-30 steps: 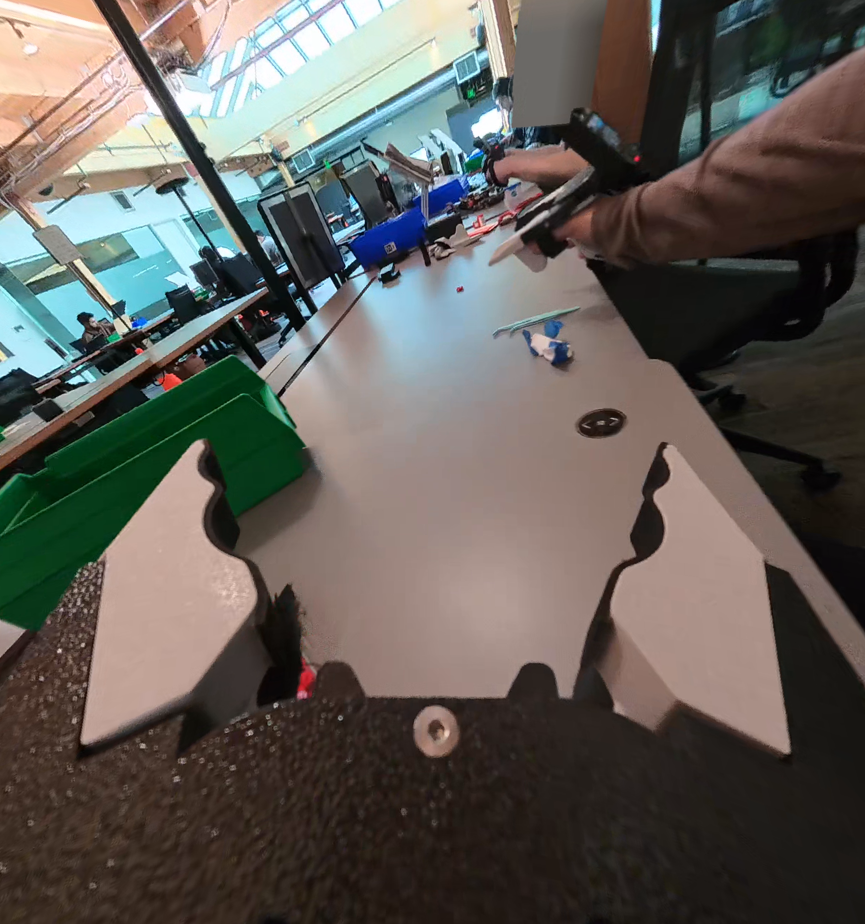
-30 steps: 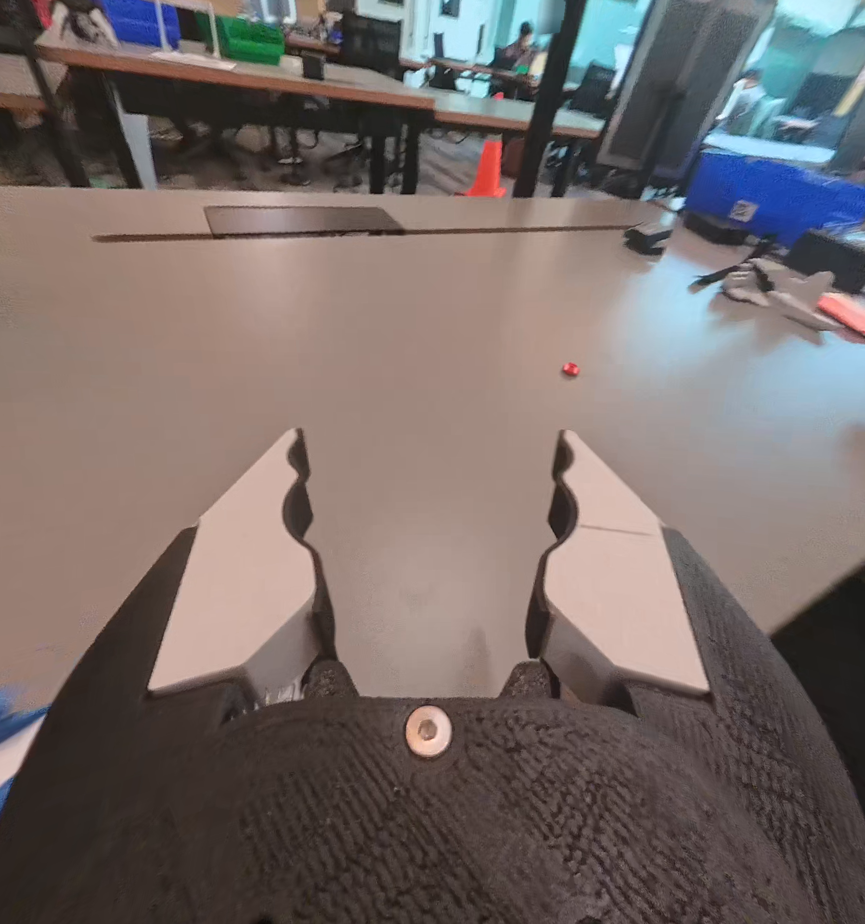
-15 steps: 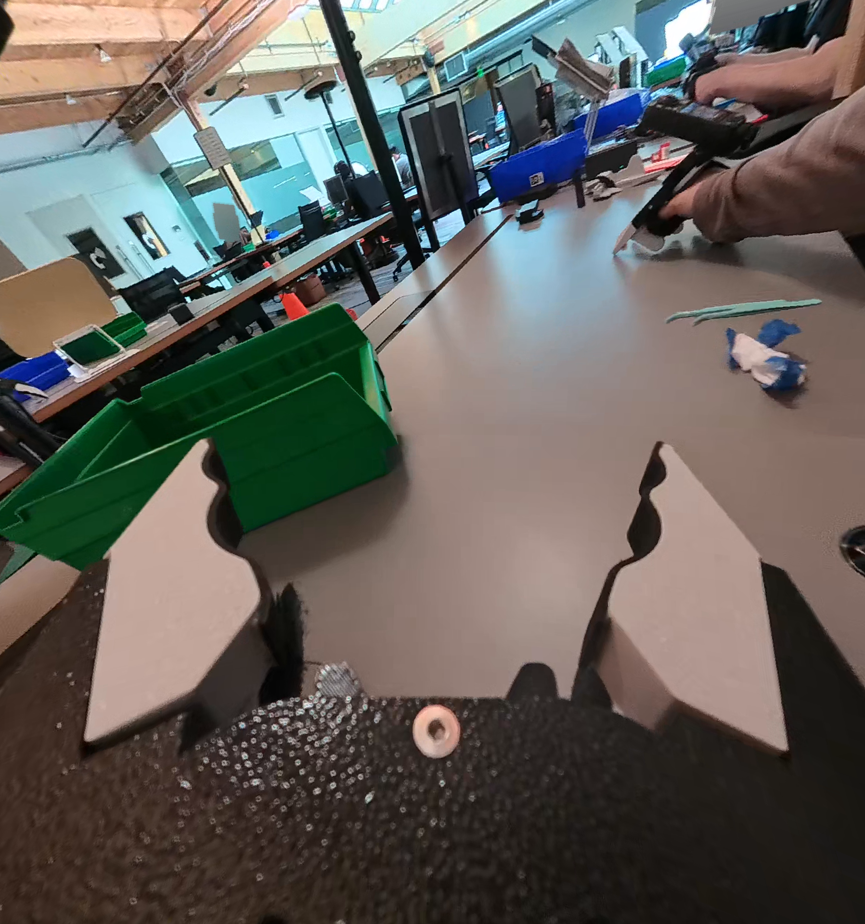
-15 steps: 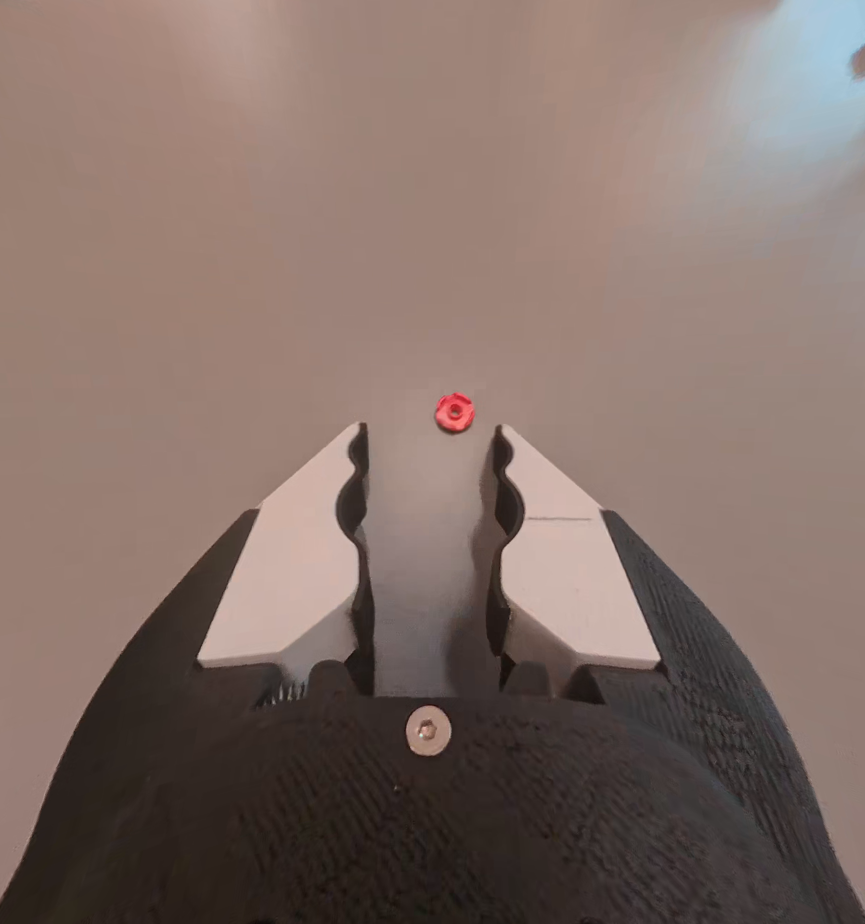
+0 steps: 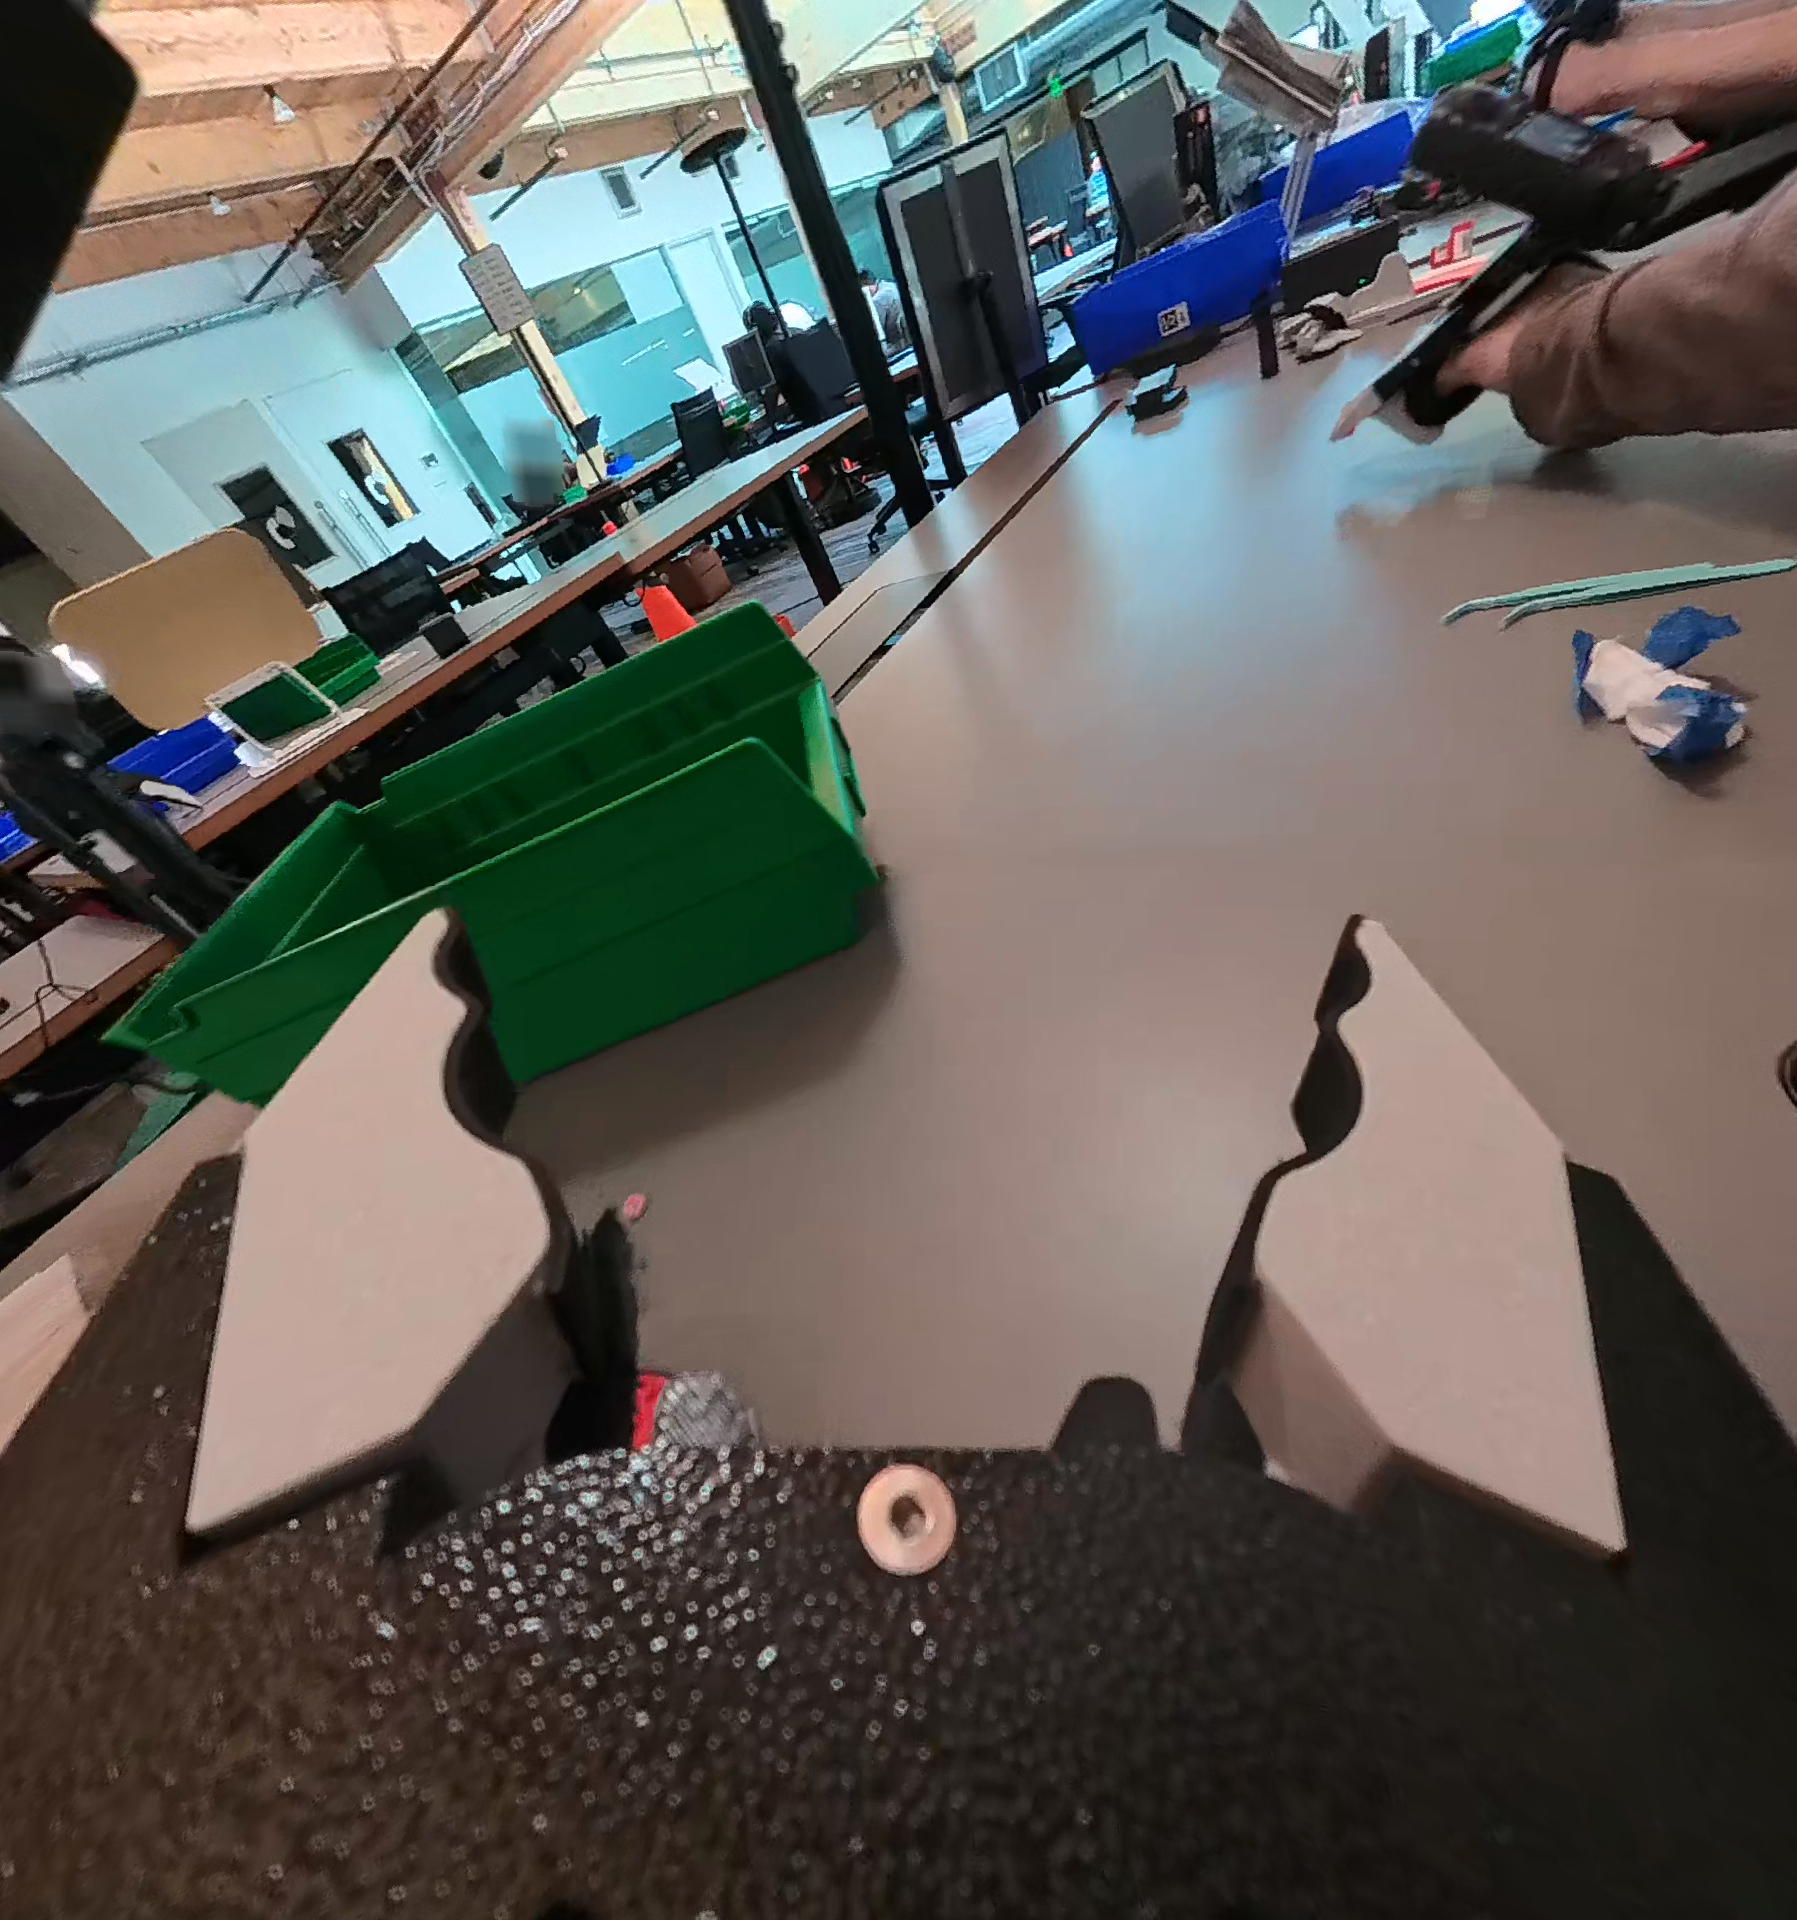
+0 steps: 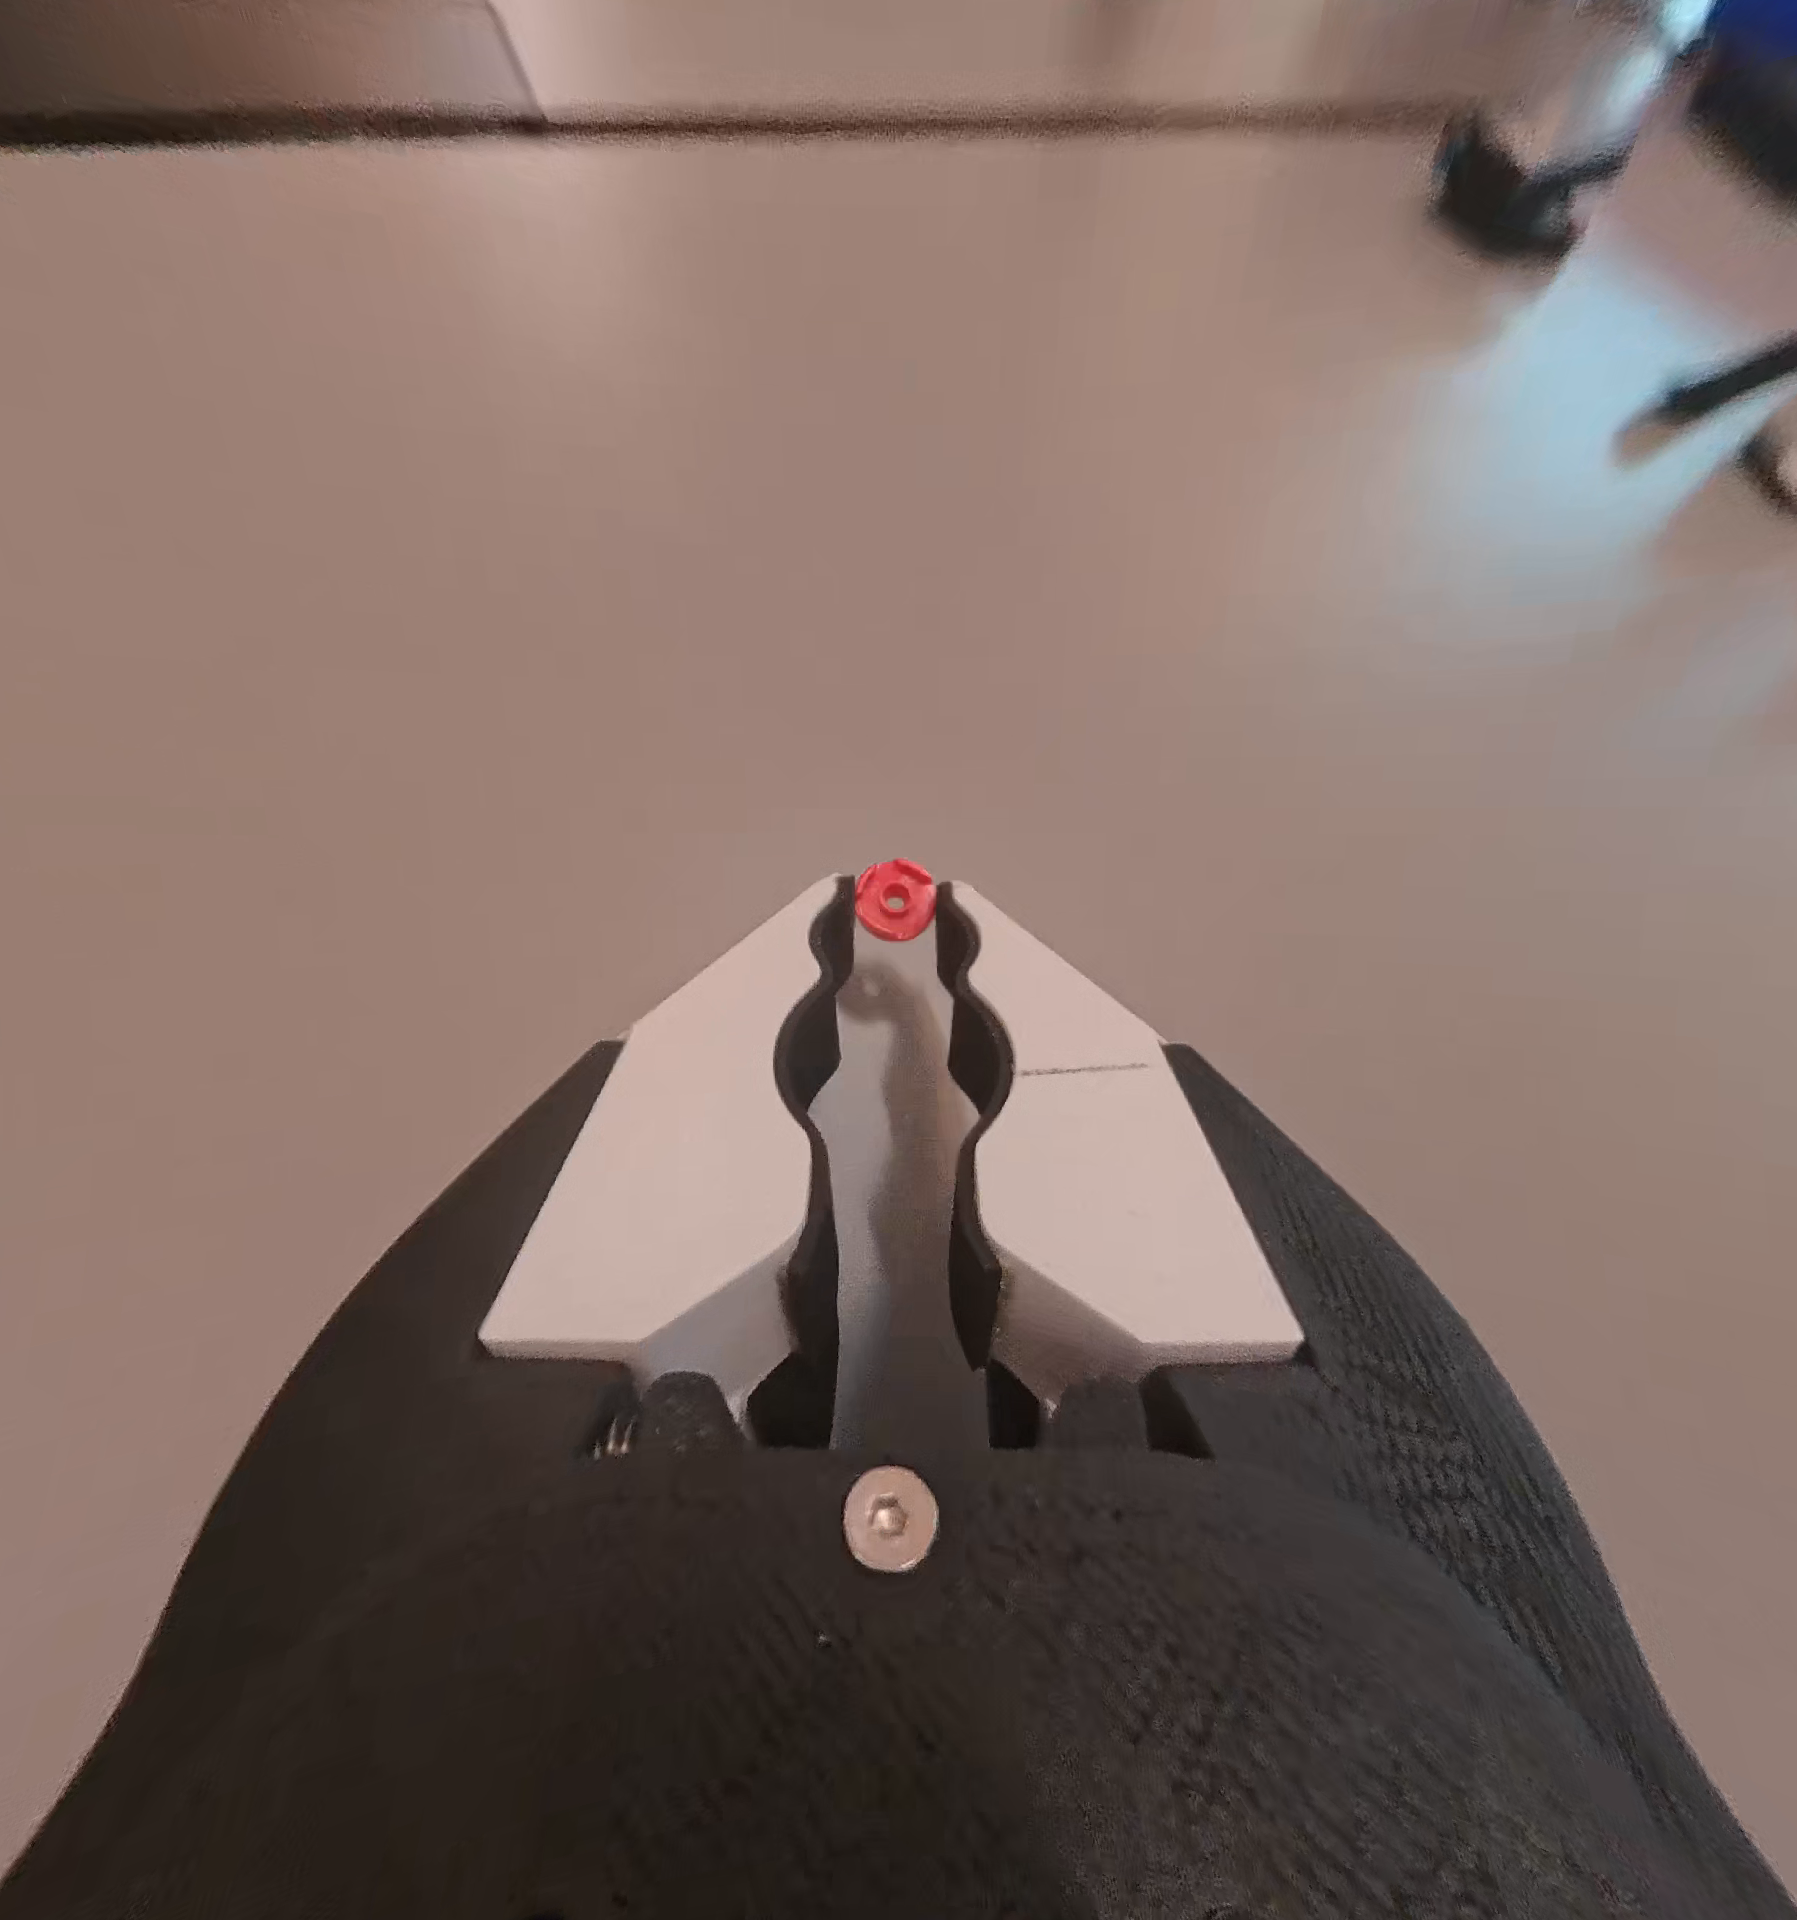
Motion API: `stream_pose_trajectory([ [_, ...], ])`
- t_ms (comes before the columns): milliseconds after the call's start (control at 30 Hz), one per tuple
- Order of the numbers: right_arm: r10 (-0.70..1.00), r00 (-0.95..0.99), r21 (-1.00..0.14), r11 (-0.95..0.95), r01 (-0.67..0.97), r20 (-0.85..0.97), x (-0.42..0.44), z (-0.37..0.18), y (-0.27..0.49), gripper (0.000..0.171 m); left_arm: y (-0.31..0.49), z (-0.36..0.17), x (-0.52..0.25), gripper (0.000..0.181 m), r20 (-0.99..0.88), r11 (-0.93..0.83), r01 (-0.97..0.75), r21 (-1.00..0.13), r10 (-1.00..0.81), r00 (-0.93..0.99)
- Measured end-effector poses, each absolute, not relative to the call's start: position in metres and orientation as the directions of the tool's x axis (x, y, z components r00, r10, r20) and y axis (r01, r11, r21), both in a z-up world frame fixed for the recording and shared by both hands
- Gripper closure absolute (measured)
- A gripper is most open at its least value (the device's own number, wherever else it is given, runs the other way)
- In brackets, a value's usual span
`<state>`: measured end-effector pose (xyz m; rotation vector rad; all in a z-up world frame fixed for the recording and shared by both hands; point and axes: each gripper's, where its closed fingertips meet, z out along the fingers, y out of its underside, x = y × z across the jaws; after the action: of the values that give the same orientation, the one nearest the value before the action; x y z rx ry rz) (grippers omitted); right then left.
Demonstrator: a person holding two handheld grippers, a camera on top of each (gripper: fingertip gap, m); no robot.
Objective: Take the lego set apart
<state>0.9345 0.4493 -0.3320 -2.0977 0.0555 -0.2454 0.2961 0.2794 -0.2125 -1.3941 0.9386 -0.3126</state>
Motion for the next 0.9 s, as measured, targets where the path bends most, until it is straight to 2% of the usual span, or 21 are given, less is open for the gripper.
stream_pose_trajectory([
  [100,-0.027,0.943,-0.883,-0.360,0.301,0.332,0.879,-0.284,0.446,0.157,0.272,-0.207,0.273,0.032,-0.377,0.207,-0.326,-0.922,-0.668,0.641],
  [200,0.094,0.807,-0.789,-0.170,0.590,0.583,0.779,-0.224,0.435,0.157,0.263,-0.196,0.242,0.033,-0.359,0.205,-0.299,-0.932,-0.640,0.679],
  [300,0.213,0.698,-0.716,0.008,0.698,0.683,0.652,-0.174,0.422,0.157,0.249,-0.179,0.205,0.033,-0.319,0.213,-0.238,-0.948,-0.613,0.723],
  [567,0.405,0.530,-0.655,0.298,0.694,0.745,0.318,-0.093,0.393,0.157,0.184,-0.155,0.047,0.035,-0.339,0.273,-0.229,-0.934,-0.478,0.810],
  [767,0.493,0.375,-0.609,0.499,0.617,0.785,0.080,-0.083,0.356,0.157,0.119,-0.160,-0.083,0.041,-0.347,0.299,-0.246,-0.922,-0.356,0.868],
  [900,0.593,0.244,-0.623,0.597,0.506,0.767,-0.070,-0.095,0.309,0.157,0.089,-0.167,-0.149,0.039,-0.295,0.243,-0.232,-0.942,-0.265,0.918],
])
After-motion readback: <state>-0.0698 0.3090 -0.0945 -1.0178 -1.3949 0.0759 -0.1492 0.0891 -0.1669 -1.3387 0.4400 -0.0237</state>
